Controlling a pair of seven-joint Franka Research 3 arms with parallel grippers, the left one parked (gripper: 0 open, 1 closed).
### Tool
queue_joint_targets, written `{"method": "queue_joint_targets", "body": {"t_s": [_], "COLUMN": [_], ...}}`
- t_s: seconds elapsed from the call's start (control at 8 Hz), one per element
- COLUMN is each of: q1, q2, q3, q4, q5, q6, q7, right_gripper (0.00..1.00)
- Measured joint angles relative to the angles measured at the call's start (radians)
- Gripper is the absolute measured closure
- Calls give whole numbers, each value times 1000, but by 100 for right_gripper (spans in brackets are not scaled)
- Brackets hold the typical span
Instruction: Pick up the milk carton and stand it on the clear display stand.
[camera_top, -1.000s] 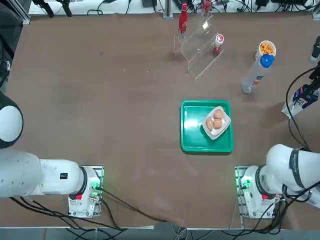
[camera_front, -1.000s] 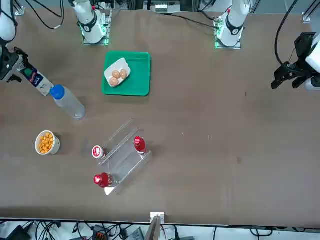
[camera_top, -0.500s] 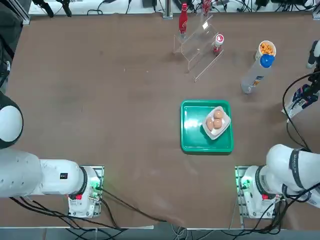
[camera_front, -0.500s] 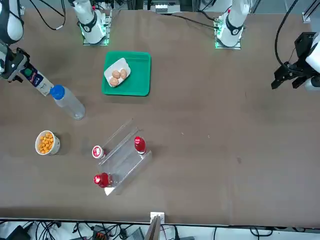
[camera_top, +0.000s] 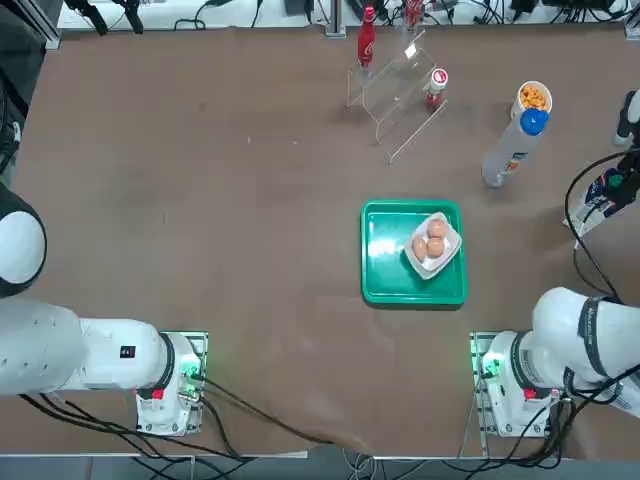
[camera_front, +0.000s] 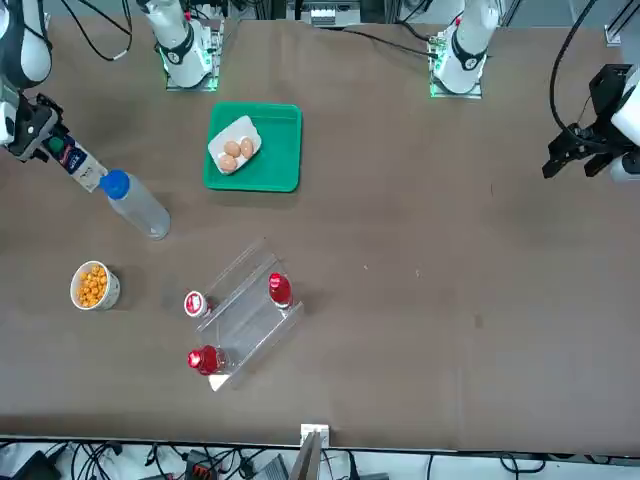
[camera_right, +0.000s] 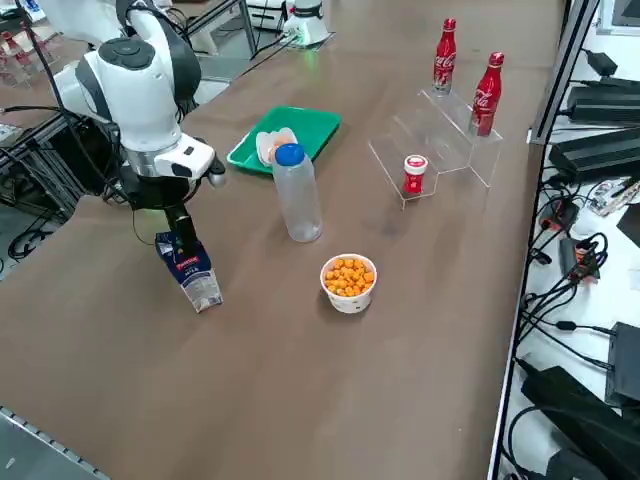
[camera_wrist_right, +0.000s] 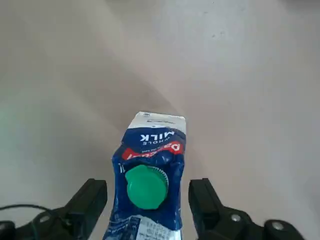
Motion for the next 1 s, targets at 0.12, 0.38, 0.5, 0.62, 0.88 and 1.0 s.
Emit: {"method": "queue_joint_targets", "body": {"t_s": [0.12, 0.38, 0.5, 0.62, 0.88, 1.0], "q1": [0, -6, -17, -28, -34, -34], "q2": [2, 7, 13, 22, 42, 46], "q3": [0, 0, 0, 0, 0, 1], "q4": [-4, -11, -13, -15, -15, -15], "q5": [-4, -42, -51, -54, -54, -54], "q6": [2, 22, 30, 35, 42, 44], "q7": [0, 0, 0, -1, -1, -1], "right_gripper": [0, 0, 0, 0, 1, 1]}}
